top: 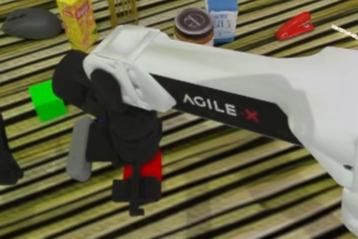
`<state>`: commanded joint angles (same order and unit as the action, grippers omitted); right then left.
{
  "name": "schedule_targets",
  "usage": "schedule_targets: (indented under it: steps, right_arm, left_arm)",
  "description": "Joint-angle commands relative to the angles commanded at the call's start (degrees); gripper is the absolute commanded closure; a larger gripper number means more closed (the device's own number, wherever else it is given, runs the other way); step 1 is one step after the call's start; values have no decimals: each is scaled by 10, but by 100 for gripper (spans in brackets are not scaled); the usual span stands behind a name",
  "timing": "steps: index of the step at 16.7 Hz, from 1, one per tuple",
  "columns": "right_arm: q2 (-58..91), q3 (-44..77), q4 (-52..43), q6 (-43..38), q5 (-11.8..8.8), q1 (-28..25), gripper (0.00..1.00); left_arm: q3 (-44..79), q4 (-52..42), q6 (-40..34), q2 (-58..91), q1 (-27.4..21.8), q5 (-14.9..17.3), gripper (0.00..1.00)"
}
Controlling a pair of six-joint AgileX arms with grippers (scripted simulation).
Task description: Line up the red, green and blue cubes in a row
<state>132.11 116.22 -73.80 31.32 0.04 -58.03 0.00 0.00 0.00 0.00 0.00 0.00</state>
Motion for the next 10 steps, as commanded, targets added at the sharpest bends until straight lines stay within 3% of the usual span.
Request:
schedule_targets:
  steps: [6,10]
  right_arm:
    - [3,-10,10,-1,-1,0,100]
    - [15,-69,85,-3,-1,0,100]
  left_arm:
    - [0,0,0,0,0,0,0]
    - [0,0,0,0,0,0,0]
